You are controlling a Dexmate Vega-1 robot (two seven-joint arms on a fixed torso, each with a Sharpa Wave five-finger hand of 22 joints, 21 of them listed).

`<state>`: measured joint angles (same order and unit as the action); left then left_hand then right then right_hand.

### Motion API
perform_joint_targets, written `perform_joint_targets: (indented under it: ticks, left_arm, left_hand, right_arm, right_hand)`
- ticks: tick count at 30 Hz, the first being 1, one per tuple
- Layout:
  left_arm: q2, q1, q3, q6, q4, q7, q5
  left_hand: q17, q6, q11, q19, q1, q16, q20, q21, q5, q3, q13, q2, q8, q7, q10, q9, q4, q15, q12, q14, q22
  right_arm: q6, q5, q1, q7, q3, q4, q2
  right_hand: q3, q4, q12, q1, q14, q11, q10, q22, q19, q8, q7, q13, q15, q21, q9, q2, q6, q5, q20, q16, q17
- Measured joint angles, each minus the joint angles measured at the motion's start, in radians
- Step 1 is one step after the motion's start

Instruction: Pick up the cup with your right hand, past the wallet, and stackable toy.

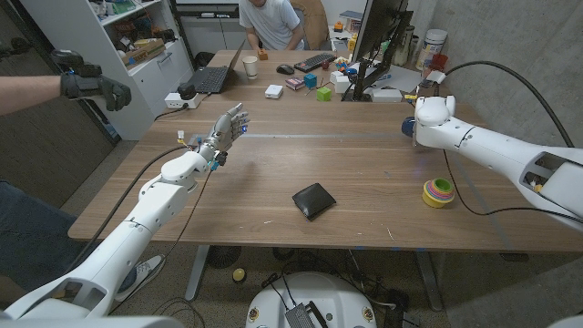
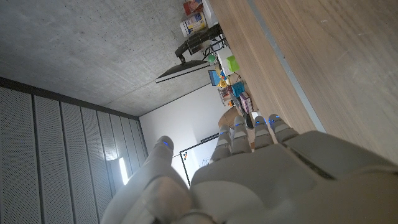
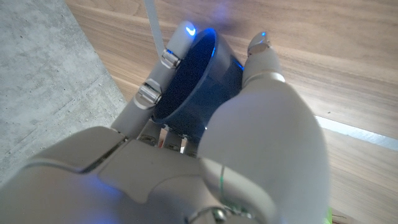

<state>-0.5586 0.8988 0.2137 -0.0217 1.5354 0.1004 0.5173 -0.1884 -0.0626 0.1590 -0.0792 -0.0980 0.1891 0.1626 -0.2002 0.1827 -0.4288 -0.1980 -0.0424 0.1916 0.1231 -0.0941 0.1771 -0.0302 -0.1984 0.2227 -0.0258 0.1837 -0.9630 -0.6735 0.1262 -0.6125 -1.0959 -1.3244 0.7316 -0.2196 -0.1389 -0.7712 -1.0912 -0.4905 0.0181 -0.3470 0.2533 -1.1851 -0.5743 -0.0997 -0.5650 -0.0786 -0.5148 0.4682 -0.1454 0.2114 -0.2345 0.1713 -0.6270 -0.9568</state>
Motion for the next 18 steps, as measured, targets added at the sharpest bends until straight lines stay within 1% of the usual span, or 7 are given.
perform_joint_targets:
  ticks: [3, 4, 7, 8, 12, 14, 18]
  left_arm:
    - [0.0, 0.0, 0.0, 0.001, -0.001, 0.001, -0.001]
    - [0.0, 0.0, 0.0, 0.002, -0.001, 0.001, -0.001]
    - [0.0, 0.0, 0.0, 0.006, -0.001, 0.003, 0.0]
    - [0.001, 0.0, 0.0, 0.009, -0.001, 0.005, 0.002]
    - [0.001, 0.005, -0.006, 0.018, -0.002, 0.011, 0.009]
    - [0.001, 0.006, -0.008, 0.02, -0.002, 0.012, 0.01]
    - [-0.001, 0.011, -0.015, 0.027, -0.002, 0.018, 0.015]
  left_hand:
    - [0.0, 0.0, 0.0, 0.0, 0.0, 0.0, 0.0, 0.0, 0.0, 0.0, 0.0, 0.0, 0.0, 0.0, 0.0, 0.0, 0.0, 0.0, 0.0, 0.0, 0.0]
    - [0.0, 0.0, 0.0, 0.0, 0.0, 0.0, 0.0, 0.0, 0.0, 0.0, 0.0, 0.0, 0.0, 0.0, 0.0, 0.0, 0.0, 0.0, 0.0, 0.0, 0.0]
    - [0.0, 0.0, 0.0, 0.0, 0.0, 0.0, 0.0, 0.0, 0.0, 0.0, 0.0, 0.0, 0.0, 0.0, 0.0, 0.0, 0.0, 0.0, 0.0, 0.0, 0.0]
    - [0.0, 0.0, 0.0, 0.0, 0.0, 0.0, 0.0, 0.0, 0.0, 0.0, 0.0, 0.0, 0.0, 0.0, 0.0, 0.0, 0.0, 0.0, 0.0, 0.0, 0.0]
    - [0.0, 0.0, 0.0, 0.0, 0.0, 0.0, 0.0, 0.0, 0.0, 0.0, 0.0, 0.0, 0.0, 0.0, 0.0, 0.0, 0.0, 0.0, 0.0, 0.0, 0.0]
    - [0.0, 0.0, 0.0, 0.0, 0.0, 0.0, 0.0, 0.0, 0.0, 0.0, 0.0, 0.0, 0.0, 0.0, 0.0, 0.0, 0.0, 0.0, 0.0, 0.0, 0.0]
    - [0.0, 0.0, 0.004, 0.0, 0.0, 0.0, 0.0, 0.0, 0.0, 0.004, 0.0, 0.0, 0.001, 0.0, -0.003, 0.0, -0.004, 0.0, 0.0, 0.0, 0.0]
  right_arm:
    - [-0.005, -0.01, 0.0, -0.013, 0.006, -0.027, 0.009]
    - [-0.006, -0.012, 0.0, -0.016, 0.006, -0.031, 0.01]
    - [-0.015, -0.03, -0.005, -0.04, 0.008, -0.057, 0.019]
    - [-0.016, -0.031, -0.006, -0.042, 0.008, -0.06, 0.02]
    - [-0.028, -0.057, -0.013, -0.078, 0.008, -0.098, 0.032]
    - [-0.031, -0.064, -0.015, -0.087, 0.01, -0.11, 0.035]
    - [-0.041, -0.091, -0.02, -0.118, 0.015, -0.144, 0.046]
  right_hand:
    - [0.0, 0.0, 0.0, 0.0, -0.002, 0.0, 0.0, 0.0, 0.004, 0.0, 0.0, 0.0, -0.002, -0.008, 0.001, 0.0, 0.0, 0.0, -0.004, 0.0, 0.0]
    - [0.0, 0.0, 0.0, 0.0, -0.009, 0.0, 0.0, 0.0, 0.004, -0.005, 0.0, 0.0, -0.009, -0.008, 0.001, 0.0, 0.0, 0.0, -0.004, 0.0, -0.002]
    - [0.0, 0.0, 0.0, 0.0, -0.011, 0.0, -0.01, 0.0, 0.004, -0.008, 0.004, 0.0, -0.011, -0.012, 0.003, 0.0, 0.004, 0.0, -0.004, 0.0, -0.005]
    - [0.0, 0.0, 0.0, 0.0, -0.012, -0.001, -0.01, 0.0, 0.004, -0.009, 0.007, 0.0, -0.013, -0.015, 0.036, 0.0, 0.007, 0.0, -0.004, 0.0, -0.006]
    - [0.0, 0.0, 0.0, 0.0, -0.014, -0.001, -0.011, -0.003, 0.004, -0.009, 0.007, 0.0, -0.014, -0.016, 0.089, 0.0, 0.007, 0.0, -0.004, 0.0, -0.009]
    - [0.0, 0.0, 0.0, 0.0, -0.014, -0.001, -0.011, -0.003, 0.004, -0.009, 0.007, 0.0, -0.014, -0.019, 0.155, 0.0, 0.007, 0.0, -0.003, 0.0, -0.01]
    - [0.0, 0.0, 0.0, 0.0, -0.014, -0.002, -0.013, -0.003, 0.007, -0.016, 0.007, 0.0, -0.014, -0.025, 0.222, 0.0, 0.007, 0.0, 0.0, 0.0, -0.014]
